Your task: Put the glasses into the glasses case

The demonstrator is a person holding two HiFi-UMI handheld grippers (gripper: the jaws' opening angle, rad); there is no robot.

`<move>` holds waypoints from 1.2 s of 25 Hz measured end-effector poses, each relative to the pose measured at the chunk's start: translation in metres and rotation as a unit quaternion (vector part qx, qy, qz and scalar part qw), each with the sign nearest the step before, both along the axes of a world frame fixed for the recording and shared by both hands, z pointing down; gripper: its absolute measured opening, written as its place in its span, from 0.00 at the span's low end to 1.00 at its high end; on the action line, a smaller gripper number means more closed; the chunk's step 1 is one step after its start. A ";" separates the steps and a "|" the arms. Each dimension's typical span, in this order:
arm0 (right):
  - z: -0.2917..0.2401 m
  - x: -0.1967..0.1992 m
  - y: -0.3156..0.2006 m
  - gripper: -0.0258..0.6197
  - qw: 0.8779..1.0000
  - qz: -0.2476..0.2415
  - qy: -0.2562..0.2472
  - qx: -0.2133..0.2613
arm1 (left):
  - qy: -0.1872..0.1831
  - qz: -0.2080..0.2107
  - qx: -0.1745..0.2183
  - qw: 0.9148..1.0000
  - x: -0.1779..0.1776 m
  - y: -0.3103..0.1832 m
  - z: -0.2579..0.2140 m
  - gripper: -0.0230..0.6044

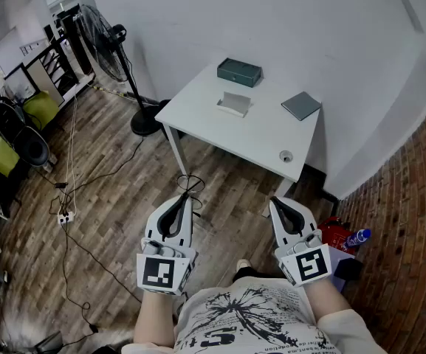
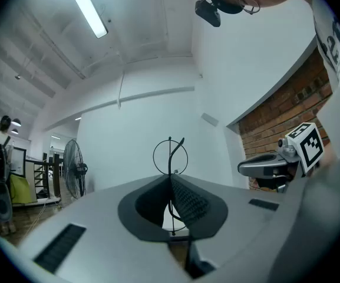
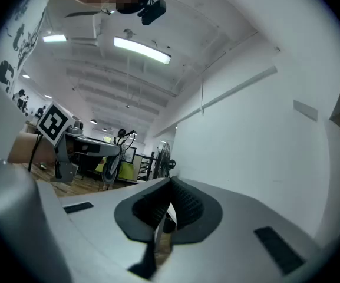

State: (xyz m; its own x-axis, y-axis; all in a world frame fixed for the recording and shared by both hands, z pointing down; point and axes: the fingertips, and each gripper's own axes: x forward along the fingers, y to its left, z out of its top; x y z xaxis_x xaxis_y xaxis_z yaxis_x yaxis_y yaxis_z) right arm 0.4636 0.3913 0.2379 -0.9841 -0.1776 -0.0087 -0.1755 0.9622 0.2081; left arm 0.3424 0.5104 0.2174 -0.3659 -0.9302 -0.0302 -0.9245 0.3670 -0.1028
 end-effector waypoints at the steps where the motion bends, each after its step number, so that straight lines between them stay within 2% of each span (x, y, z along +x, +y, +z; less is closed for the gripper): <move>1: 0.001 0.000 0.001 0.06 1.000 0.001 -0.001 -0.001 | 0.001 0.000 -0.001 1.000 0.000 0.001 0.002 0.06; 10: 0.007 0.000 0.010 0.06 1.000 0.010 0.000 -0.014 | 0.009 0.004 -0.012 1.000 -0.001 0.010 0.011 0.06; 18: 0.029 -0.014 0.007 0.06 0.998 0.012 0.008 -0.060 | 0.016 0.003 -0.027 0.999 -0.013 0.012 0.028 0.06; 24: 0.045 -0.069 -0.035 0.06 0.998 0.000 0.012 -0.068 | 0.013 -0.019 -0.036 0.999 -0.062 -0.018 0.039 0.06; 27: 0.049 -0.111 -0.074 0.06 0.998 -0.010 0.014 -0.068 | 0.011 -0.029 -0.036 0.999 -0.102 -0.053 0.039 0.06; 30: 0.039 -0.158 -0.120 0.06 0.998 -0.018 0.008 -0.057 | -0.001 -0.041 -0.053 0.998 -0.147 -0.091 0.036 0.06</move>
State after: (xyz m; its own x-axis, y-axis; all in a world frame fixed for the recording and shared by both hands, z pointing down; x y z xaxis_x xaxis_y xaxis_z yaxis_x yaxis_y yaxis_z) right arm 0.3055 0.2712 0.2766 -0.9896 -0.1418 0.0248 -0.1387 0.9854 0.0987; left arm 0.1950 0.4192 0.2535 -0.4405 -0.8954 0.0648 -0.8917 0.4280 -0.1474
